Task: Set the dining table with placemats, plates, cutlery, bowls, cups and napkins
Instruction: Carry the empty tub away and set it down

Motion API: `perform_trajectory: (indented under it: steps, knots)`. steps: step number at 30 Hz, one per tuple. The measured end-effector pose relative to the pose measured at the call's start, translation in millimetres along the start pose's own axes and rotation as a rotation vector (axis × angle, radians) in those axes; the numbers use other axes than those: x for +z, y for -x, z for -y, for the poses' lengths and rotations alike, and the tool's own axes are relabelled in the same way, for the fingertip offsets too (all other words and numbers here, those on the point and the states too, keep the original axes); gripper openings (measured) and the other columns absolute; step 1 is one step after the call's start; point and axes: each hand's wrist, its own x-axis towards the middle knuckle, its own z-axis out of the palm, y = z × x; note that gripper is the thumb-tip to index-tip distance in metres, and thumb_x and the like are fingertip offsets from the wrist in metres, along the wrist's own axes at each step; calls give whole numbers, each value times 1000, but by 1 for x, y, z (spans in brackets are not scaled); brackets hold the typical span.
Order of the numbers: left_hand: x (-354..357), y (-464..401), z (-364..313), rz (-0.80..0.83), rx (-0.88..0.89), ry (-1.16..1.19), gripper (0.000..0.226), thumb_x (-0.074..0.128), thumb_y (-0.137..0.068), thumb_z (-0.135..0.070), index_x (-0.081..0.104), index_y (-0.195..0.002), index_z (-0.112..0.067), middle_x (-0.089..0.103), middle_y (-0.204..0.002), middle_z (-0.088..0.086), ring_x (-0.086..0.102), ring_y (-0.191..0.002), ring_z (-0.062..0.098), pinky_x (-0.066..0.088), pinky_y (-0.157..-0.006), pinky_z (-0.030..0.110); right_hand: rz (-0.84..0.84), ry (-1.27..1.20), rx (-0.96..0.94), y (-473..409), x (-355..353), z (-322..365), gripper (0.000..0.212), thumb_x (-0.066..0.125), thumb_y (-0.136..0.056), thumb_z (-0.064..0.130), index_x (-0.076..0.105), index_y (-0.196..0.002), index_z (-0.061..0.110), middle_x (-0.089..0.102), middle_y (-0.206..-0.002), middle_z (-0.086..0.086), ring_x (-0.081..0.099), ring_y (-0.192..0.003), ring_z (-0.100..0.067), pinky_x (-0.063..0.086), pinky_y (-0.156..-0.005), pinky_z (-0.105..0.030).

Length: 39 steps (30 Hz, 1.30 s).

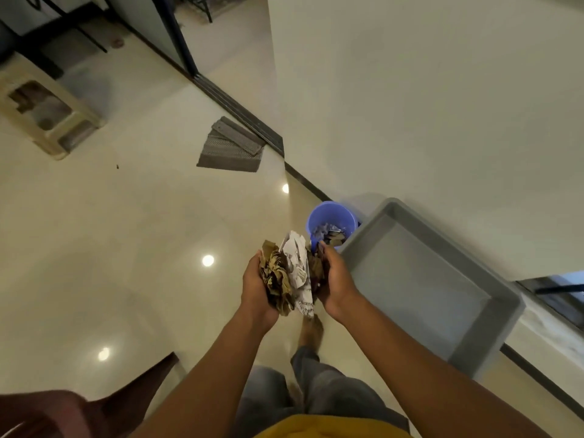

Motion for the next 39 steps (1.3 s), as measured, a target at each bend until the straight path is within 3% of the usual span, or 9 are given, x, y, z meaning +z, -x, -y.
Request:
perform_trajectory:
  steps: [7,14,20,24,26,28,30,34,39]
  knots:
    - [34,-65,-50,45,-77,-124,66,38,-102,-57,69,-136,-10,66,-138,18,62,-130,39,40,-119,55,-90,-193,-6,-63,11,35,45,54,-101,50,74,-125,17,74,-122,-13,67,-120,-35,43,-115,-56]
    - [62,-155,-87,114,-275,-252,70,41,-100,-60,65,-140,-8,61,-143,22,55,-137,41,33,-123,57,-238,-415,-50,-130,11,54,44,52,-103,47,71,-128,17,75,-121,-13,68,-117,-33,50,-106,-48]
    - [65,-243,-99,152,-455,-409,65,43,-102,-55,60,-145,-9,60,-146,20,54,-138,40,32,-123,55,-394,-644,-64,-209,5,28,51,59,-97,54,69,-133,19,70,-131,-15,65,-124,-35,44,-114,-53]
    - [56,-313,-86,108,-485,-532,64,36,-105,-54,61,-143,-9,64,-141,18,57,-135,36,38,-120,50,-457,-746,-35,-280,-7,-5,71,68,-86,64,62,-142,21,59,-145,-16,56,-135,-37,37,-118,-55]
    - [47,-351,-75,98,-511,-593,60,36,-106,-51,64,-139,-9,68,-136,15,64,-128,33,46,-112,46,-503,-810,-18,-313,-14,-21,68,67,-84,63,67,-137,20,64,-140,-15,60,-131,-36,41,-116,-54]
    - [45,-386,-66,114,-512,-680,50,39,-107,-45,70,-124,-10,78,-112,10,76,-101,24,57,-90,39,-532,-853,-21,-338,-21,-24,64,69,-85,58,70,-133,17,66,-136,-16,63,-127,-34,43,-115,-52]
    - [48,-424,-56,117,-504,-815,45,42,-107,-42,74,-105,-11,78,-91,6,76,-81,21,58,-76,34,-592,-853,-18,-365,-32,-26,54,59,-97,54,69,-132,14,70,-131,-15,65,-123,-33,47,-112,-49]
    - [52,-483,-37,84,-540,-928,53,39,-106,-41,76,-76,-17,74,-77,5,71,-78,24,56,-71,30,-630,-881,-23,-404,-49,-16,59,39,-106,54,61,-141,11,66,-136,-17,66,-118,-34,56,-96,-43]
    - [53,-529,-21,181,-649,-1108,51,36,-109,-42,77,-98,-15,78,-96,8,74,-92,26,63,-73,32,-586,-931,37,-442,-64,-10,72,26,-107,63,54,-146,10,62,-140,-20,61,-125,-37,52,-100,-48]
